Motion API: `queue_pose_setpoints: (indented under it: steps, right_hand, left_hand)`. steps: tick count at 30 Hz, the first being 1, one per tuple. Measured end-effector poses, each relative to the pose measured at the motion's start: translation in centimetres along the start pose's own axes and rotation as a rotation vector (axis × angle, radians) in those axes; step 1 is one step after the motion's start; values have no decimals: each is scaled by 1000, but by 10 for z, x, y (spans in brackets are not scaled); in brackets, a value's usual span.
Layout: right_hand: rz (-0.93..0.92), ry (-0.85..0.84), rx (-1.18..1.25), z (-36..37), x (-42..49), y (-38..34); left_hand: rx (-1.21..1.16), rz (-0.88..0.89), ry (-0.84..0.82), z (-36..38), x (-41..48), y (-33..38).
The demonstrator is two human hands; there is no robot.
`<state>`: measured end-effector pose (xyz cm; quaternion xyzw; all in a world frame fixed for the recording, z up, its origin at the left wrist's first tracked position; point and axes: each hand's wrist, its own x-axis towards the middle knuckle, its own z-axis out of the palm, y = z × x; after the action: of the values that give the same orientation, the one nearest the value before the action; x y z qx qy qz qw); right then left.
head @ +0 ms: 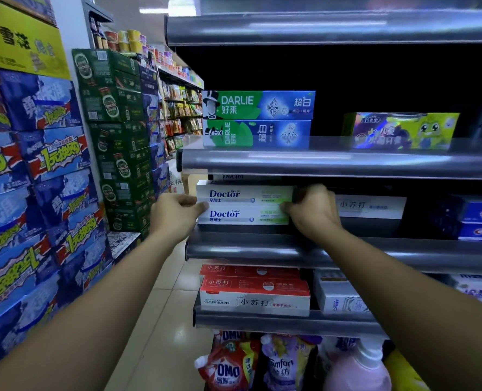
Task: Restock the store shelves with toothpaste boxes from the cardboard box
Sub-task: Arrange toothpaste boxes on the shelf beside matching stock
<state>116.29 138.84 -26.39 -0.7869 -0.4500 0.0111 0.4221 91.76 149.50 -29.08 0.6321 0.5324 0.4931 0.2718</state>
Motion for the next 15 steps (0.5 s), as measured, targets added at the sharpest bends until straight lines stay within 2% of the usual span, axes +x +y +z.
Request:
queue_pose_setpoints:
  steps: [3,5,7,9,11,15]
  right_hand:
    - [-179,151,90,-16,-34,19]
    - [-262,183,160,-28,-66,40]
    - [-296,188,197,-37,-96,68]
    - [-273,170,240,-42,-121,98]
    - [-197,152,265,-45,-140,130]
    - [8,62,206,-45,-173,198]
  left_hand:
    - [23,154,178,-4,-30,-3]
    - [-15,312,277,-2,-63,-9]
    - [-52,450,282,11,-104,-18]
    - [-79,519,181,37,-149,-30]
    - [-129,496,10,73,-194,-44]
    - [-178,236,-406,150,-273,-80]
